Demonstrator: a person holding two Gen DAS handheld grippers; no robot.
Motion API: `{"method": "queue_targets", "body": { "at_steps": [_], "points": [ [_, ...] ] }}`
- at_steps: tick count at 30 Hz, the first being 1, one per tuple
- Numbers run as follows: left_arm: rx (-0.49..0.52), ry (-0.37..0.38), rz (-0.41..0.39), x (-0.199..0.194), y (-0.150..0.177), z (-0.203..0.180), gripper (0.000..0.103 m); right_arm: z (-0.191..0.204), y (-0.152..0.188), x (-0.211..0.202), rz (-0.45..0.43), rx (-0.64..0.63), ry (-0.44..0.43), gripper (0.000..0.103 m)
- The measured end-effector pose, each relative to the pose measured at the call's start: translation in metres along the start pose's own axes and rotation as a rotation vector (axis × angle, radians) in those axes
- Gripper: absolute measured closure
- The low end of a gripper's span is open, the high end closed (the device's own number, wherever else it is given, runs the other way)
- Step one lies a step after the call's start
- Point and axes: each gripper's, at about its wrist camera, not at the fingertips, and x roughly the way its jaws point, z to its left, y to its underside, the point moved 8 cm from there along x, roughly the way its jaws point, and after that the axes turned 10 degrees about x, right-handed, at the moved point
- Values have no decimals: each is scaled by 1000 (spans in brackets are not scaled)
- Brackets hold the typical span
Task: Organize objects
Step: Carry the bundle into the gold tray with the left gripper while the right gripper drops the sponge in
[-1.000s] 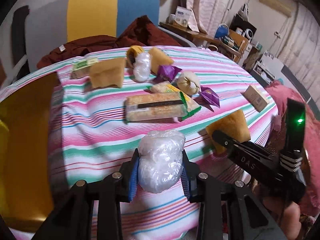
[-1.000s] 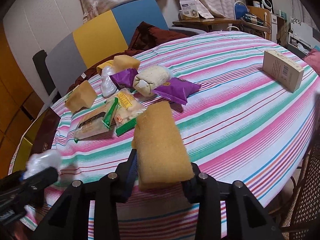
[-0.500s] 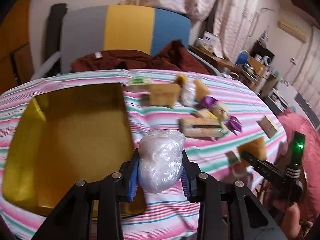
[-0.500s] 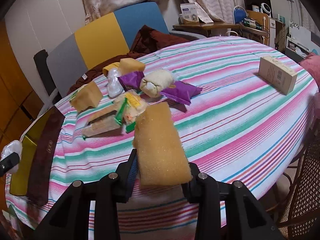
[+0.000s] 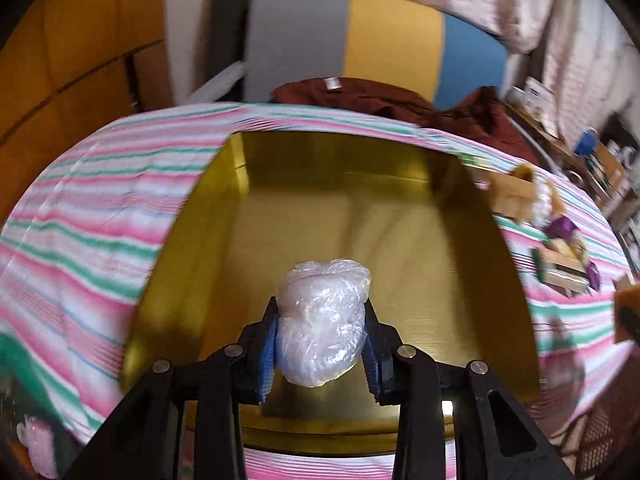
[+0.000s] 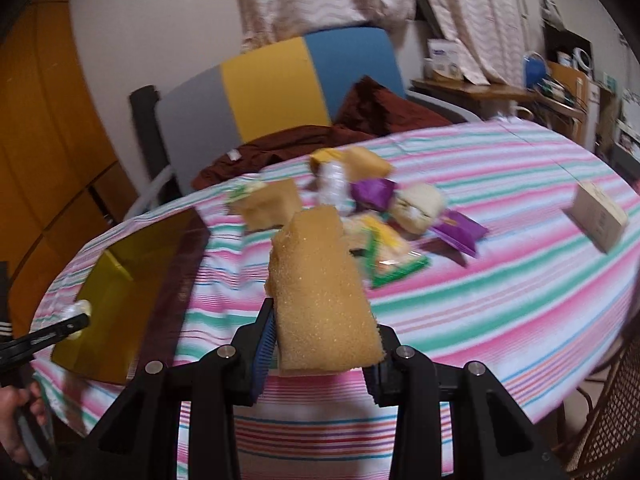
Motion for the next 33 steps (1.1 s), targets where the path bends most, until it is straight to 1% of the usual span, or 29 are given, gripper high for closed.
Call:
{"method": "queue_targets", "body": {
  "at_steps": [3, 7, 12, 15, 17, 19, 20, 21, 22, 23, 26, 28, 30, 33],
  "points": [
    [-21, -37, 11, 4, 8, 22, 67, 23, 0, -1, 4, -29, -38, 66],
    [-28, -53, 18, 7, 14, 34, 67, 56, 0, -4, 9, -76, -95, 66],
    [-38, -48, 33, 13, 20, 35, 66, 98, 8, 2, 47, -111, -178, 66],
    [-33, -67, 45, 17, 22, 35, 65, 124, 18, 10, 79, -140, -220, 65],
    [-49, -76, 47, 16, 22, 38, 60, 139, 24, 15, 102, -164, -243, 65],
    [-75, -76, 34, 12, 19, 41, 39, 156, 33, 22, 127, -203, -258, 65],
    [-96, -67, 15, 7, 17, 43, 34, 163, 38, 26, 139, -222, -265, 65],
    [-114, -59, -2, 3, 15, 44, 26, 169, 42, 29, 149, -232, -271, 65],
    [-125, -57, -15, 0, 12, 45, 24, 173, 46, 30, 157, -237, -276, 65],
    [-132, -62, -28, -5, 9, 47, 24, 177, 49, 33, 168, -241, -284, 65],
    [-153, -93, -64, -15, 2, 56, 22, 187, 58, 39, 188, -256, -290, 65],
    [-189, -128, -93, -24, -2, 67, 12, 195, 64, 48, 212, -269, -289, 65],
    [-218, -159, -116, -33, -5, 75, 9, 205, 70, 55, 232, -283, -293, 65],
    [-239, -180, -140, -44, -9, 84, 8, 218, 84, 67, 268, -306, -295, 65]
  ]
}}
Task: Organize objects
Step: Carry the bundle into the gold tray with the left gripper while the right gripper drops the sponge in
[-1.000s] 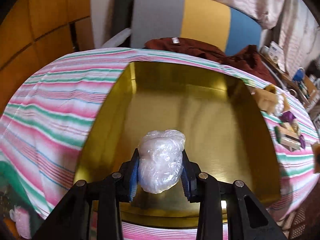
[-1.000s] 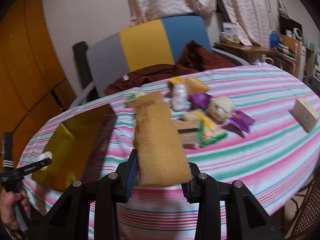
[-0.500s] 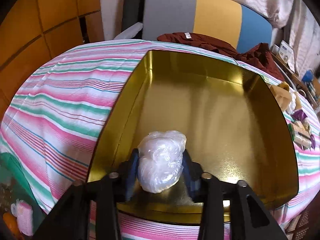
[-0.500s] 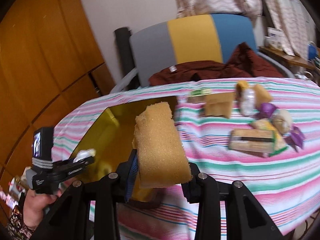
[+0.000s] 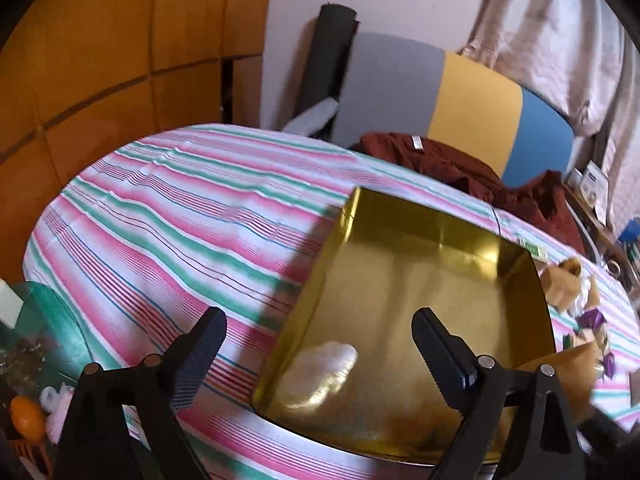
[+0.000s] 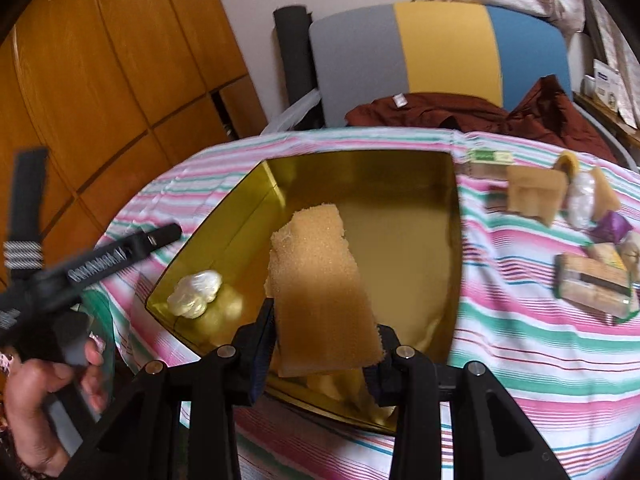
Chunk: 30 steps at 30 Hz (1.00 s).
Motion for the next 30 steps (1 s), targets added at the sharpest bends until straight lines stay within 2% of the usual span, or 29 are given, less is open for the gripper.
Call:
{"method": "queue_targets", "body": {
  "at_steps": [6, 11, 15, 18, 20, 22, 25, 28, 30],
  "points": [
    [-57, -3, -29, -13, -9, 14, 5, 23, 9, 36, 82, 1, -21, 65],
    [-77, 8, -40, -20, -12, 15, 5, 36, 13, 57, 151, 59, -58, 63],
    [-84, 16, -40, -22, -13, 14, 5, 48, 12, 66, 180, 46, -76, 51],
    [-101, 27, -37, -21, -12, 15, 5, 45, 6, 55, 113, -22, 0, 39],
    [-102, 33, -34, -20, -11, 14, 5, 39, -1, 47, 73, -30, 36, 37],
    [-102, 37, -34, -20, -10, 11, 5, 34, -7, 37, 38, -18, 36, 33],
    [-93, 44, -34, -20, -8, 7, 4, 20, -15, 19, -12, 18, 44, 33],
    [-72, 55, -32, -20, -7, -1, 3, 2, -24, -6, -77, 71, -4, 33],
    [-68, 89, -26, -19, -4, -10, 2, -15, -24, -19, -101, 100, 11, 33]
  ]
}}
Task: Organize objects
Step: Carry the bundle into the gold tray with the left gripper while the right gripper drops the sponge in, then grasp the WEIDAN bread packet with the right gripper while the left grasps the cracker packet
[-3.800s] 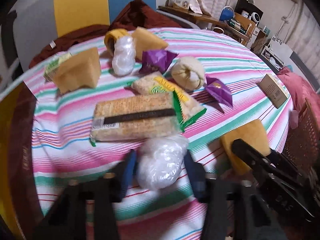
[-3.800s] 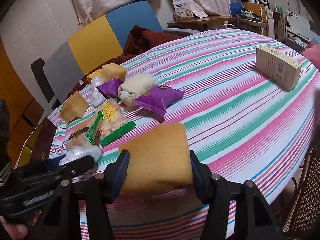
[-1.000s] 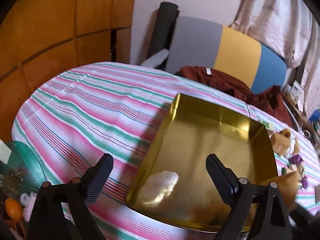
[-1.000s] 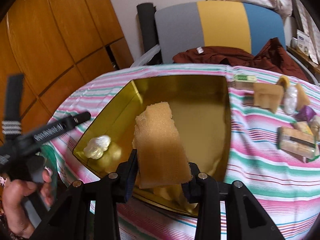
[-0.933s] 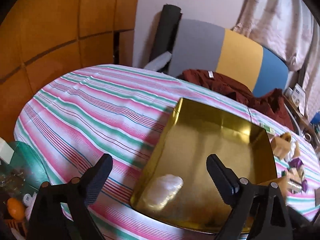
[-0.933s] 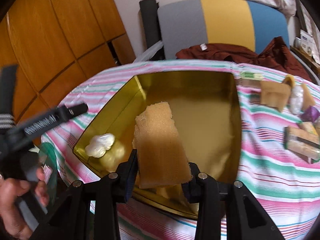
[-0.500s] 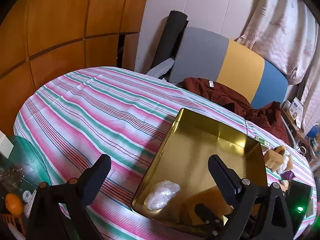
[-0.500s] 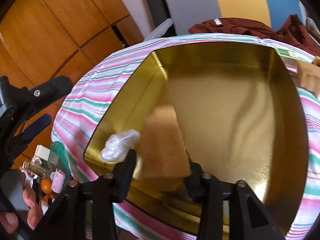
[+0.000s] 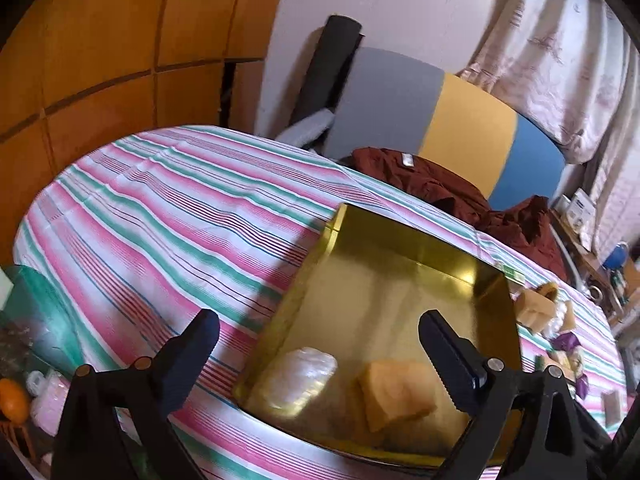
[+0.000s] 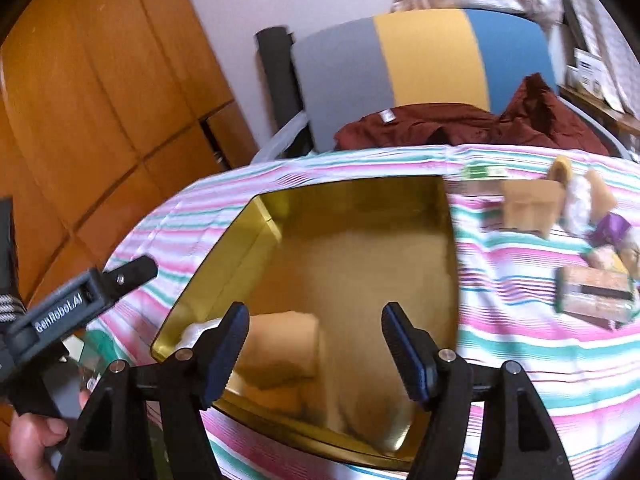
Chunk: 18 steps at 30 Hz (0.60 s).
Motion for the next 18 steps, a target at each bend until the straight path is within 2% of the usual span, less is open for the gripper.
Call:
{"method": "queue_targets", "body": {
  "at_steps": [3, 5, 9, 14, 18],
  "points": [
    [-6, 105, 25, 4, 8, -22, 2, -24, -5, -12, -22, 22, 52, 33],
    [29, 152, 37, 5, 12, -41, 1, -48, -6, -21, -28, 47, 90, 33],
    [164, 196, 34, -1, 21, -82, 0, -99, -4, -39, -47, 76, 181, 33],
    [274, 295, 64, -9, 41, -131, 0, -171, 8, -57, -29, 135, 295, 33],
    [350, 346, 94, -15, 60, -164, 0, -214, -8, -58, -28, 131, 358, 33]
  ]
}}
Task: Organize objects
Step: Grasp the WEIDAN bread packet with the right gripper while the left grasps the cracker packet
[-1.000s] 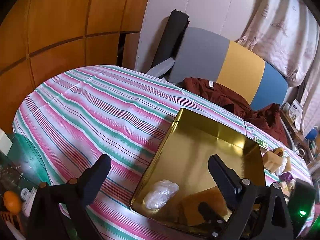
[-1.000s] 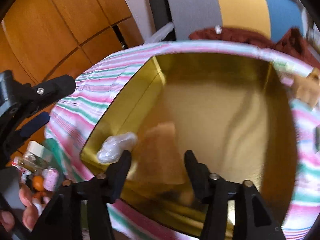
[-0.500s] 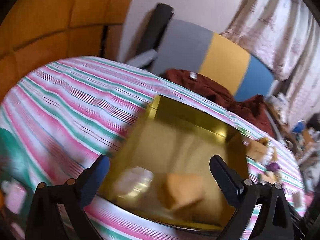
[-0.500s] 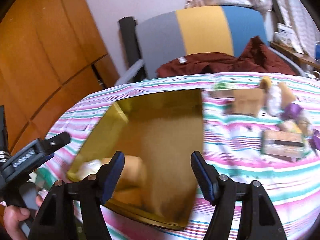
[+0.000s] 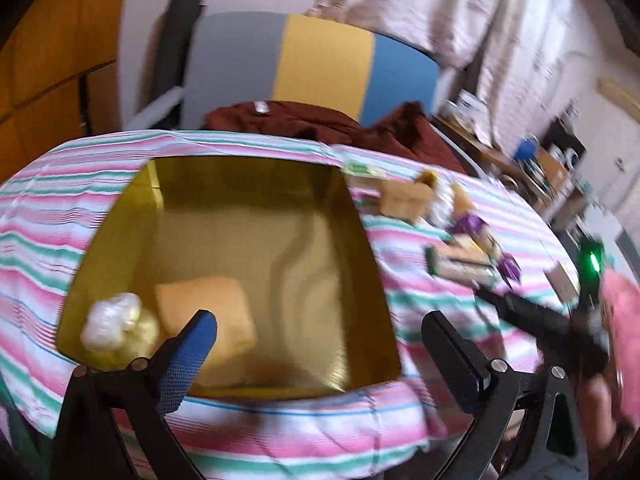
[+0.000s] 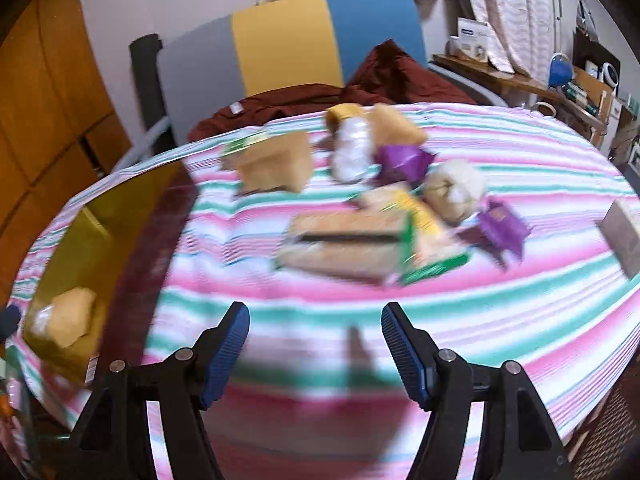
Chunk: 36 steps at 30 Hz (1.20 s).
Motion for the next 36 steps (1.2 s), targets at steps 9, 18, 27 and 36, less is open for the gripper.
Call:
{"method": "queue_targets", "body": {
  "at_steps": [9, 18, 27, 36],
  "points": [
    [85, 73, 71, 7, 14, -53, 0, -6, -70, 53, 75, -94, -49, 33],
    [118, 67, 111, 16, 26, -69, 0, -1, -34, 60, 196, -153, -103, 35],
    [151, 73, 133, 23, 26, -89, 0, -6, -6, 19, 122, -57, -217, 35],
    [143, 71, 160, 27, 28, -100, 0, -56, -61, 54, 32, -81, 10, 40]
  ]
}}
